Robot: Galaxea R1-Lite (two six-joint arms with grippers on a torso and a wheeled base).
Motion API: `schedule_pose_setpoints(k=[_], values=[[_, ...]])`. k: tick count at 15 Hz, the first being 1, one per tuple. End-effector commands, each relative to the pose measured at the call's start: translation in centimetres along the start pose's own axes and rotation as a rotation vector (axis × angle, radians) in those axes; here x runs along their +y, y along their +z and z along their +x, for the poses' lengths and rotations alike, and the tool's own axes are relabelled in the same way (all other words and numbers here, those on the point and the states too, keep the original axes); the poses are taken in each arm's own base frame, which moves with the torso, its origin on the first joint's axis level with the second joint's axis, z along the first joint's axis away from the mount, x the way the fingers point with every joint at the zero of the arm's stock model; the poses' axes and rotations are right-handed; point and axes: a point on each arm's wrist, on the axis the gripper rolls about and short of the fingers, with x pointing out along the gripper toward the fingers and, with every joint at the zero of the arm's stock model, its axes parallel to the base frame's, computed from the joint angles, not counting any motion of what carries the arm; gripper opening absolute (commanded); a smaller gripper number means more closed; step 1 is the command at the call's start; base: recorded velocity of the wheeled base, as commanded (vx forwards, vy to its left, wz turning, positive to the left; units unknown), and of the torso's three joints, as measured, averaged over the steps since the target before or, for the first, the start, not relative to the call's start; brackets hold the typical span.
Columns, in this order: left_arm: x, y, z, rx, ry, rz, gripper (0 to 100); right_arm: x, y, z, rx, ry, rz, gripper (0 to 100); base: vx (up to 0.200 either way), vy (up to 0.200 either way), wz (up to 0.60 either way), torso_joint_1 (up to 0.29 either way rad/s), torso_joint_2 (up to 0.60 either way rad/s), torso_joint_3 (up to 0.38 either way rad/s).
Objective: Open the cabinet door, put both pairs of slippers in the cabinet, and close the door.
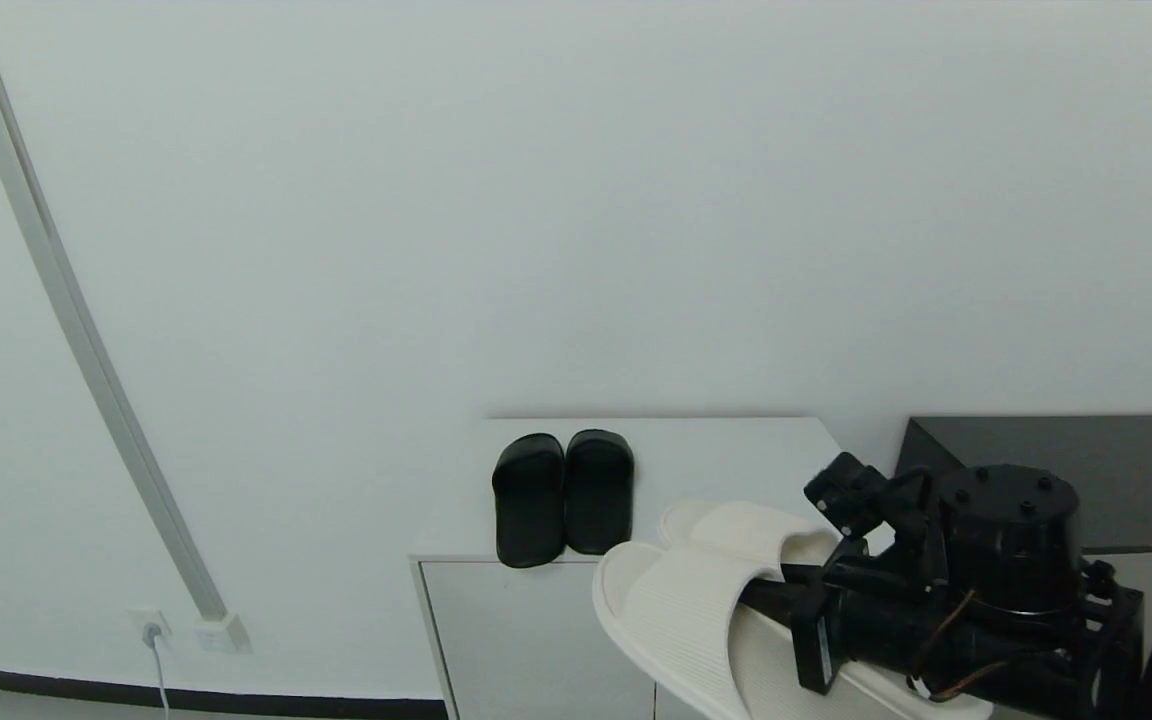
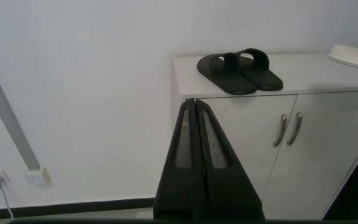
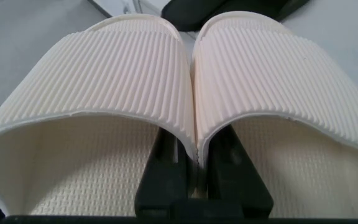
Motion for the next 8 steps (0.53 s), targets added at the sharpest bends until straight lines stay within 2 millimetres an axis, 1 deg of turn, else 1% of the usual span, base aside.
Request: schedule_pose_setpoints(k=[1, 4, 8], values=[[0.0, 0.03, 0.0, -0.001, 0.0, 0.0, 0, 0.48, 0.25, -1.35, -0.022, 0.012, -0.007, 0, 0.0, 0.0, 0.0, 0.0, 0.0, 0.0], [0.0, 0.03, 0.0, -0.001, 0.0, 0.0, 0, 0.59, 0.15, -1.36, -0.018, 0.016, -0.01, 0, 0.0, 0.0, 0.0, 0.0, 0.0, 0.0], [0.0, 0.03, 0.0, -0.001, 0.0, 0.0, 0, 0.51, -0.15, -1.53, -0.01, 0.011, -0.007, 0, -0.2, 0.0, 0.0, 0.002, 0.0, -0.001]])
